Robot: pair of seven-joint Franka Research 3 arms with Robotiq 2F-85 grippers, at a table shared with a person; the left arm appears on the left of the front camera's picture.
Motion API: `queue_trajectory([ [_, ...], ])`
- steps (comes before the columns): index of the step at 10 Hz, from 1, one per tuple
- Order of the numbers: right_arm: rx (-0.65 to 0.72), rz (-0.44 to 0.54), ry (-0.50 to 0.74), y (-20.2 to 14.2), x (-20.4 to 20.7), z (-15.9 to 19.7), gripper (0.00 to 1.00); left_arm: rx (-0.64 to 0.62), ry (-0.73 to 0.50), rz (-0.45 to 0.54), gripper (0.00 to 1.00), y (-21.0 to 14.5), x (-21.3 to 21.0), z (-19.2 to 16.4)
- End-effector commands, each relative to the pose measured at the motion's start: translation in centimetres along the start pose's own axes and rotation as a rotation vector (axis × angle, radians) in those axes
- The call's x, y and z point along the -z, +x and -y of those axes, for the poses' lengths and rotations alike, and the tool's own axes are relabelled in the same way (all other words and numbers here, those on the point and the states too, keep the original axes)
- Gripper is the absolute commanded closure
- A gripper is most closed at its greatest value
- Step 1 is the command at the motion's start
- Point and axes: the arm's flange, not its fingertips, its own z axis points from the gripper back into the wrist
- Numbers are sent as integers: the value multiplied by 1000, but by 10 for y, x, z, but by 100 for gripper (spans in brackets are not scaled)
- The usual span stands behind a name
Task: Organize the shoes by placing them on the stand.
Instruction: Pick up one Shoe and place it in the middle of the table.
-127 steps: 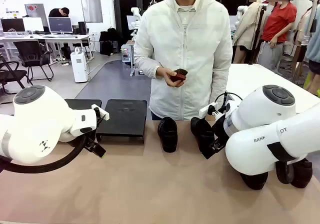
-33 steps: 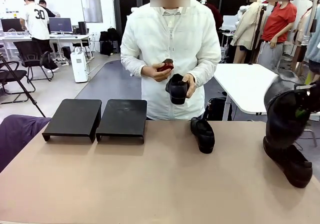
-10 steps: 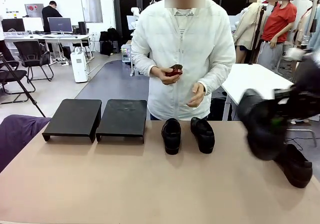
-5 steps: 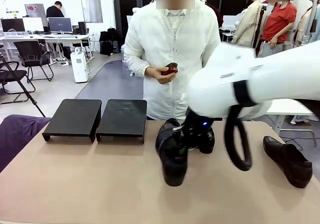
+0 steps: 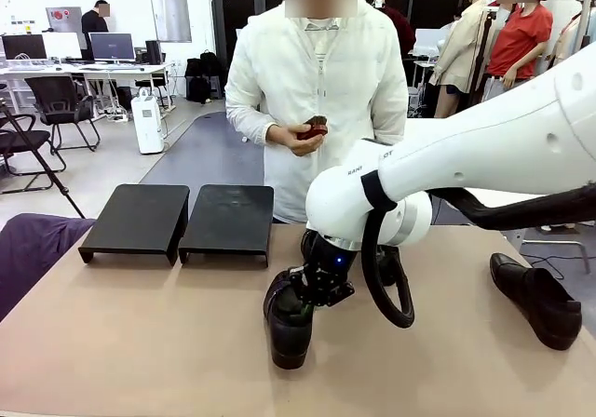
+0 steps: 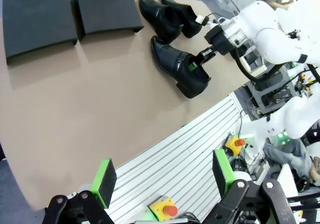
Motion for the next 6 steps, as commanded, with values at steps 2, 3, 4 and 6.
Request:
queue_trajectory([
  [2, 35, -22, 51, 1, -8, -4, 100, 15, -16, 8, 0, -2, 1, 0],
  [3, 31, -20, 63, 0, -9, -1, 67, 15, -16, 8, 0, -2, 1, 0],
  [4, 21, -57, 116, -2, -12, 1, 8, 15, -16, 8, 0, -2, 1, 0],
  [6, 26, -107, 160, -5, -16, 3, 0, 15, -16, 8, 0, -2, 1, 0],
])
